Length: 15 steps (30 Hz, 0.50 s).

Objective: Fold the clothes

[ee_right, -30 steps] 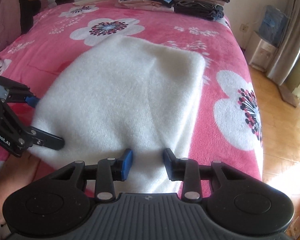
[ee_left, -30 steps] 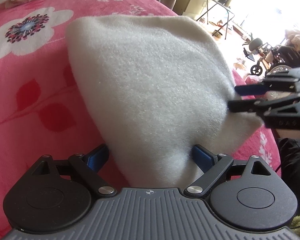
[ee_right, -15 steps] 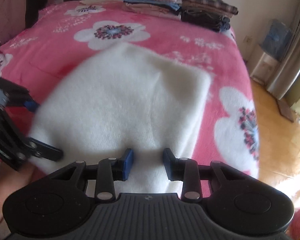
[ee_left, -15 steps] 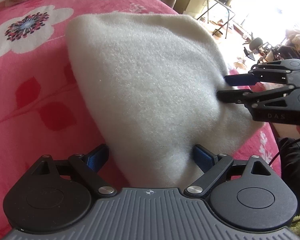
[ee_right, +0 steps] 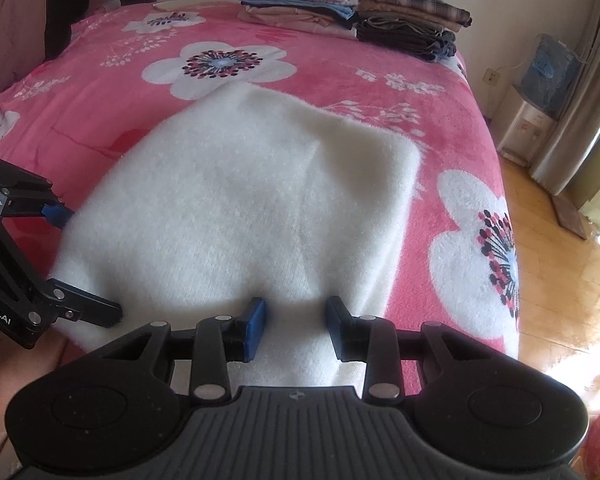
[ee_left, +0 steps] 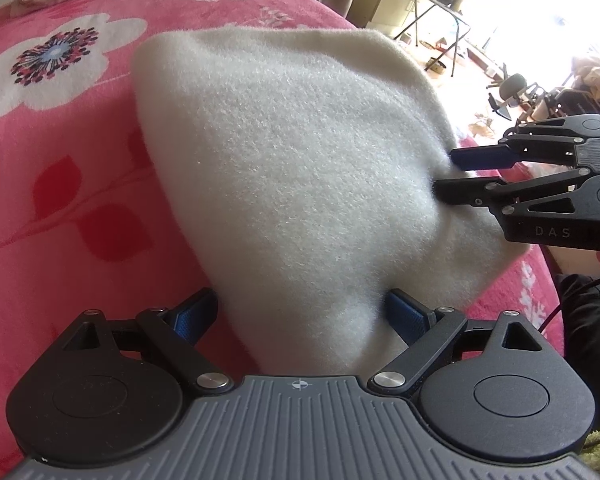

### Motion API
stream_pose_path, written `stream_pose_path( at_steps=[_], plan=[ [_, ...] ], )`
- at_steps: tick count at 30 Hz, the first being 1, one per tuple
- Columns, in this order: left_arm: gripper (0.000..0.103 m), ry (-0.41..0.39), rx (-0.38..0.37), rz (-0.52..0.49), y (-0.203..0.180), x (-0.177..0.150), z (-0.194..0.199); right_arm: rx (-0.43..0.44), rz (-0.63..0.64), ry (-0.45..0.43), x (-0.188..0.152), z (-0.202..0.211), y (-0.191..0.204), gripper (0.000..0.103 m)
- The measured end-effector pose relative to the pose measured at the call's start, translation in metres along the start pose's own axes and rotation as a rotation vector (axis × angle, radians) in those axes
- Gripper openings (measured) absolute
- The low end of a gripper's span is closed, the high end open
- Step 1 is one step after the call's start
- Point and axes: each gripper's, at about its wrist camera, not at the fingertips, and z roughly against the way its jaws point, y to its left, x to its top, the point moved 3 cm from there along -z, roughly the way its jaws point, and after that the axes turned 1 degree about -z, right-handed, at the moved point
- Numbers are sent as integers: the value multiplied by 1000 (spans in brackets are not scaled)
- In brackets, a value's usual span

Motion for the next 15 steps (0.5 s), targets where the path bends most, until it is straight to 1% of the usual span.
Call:
stream_pose_path(
  at_steps=[15],
  plan=[
    [92, 1, -2, 4, 1, 0, -1, -2, 2, -2, -1, 0, 1, 37]
  ],
)
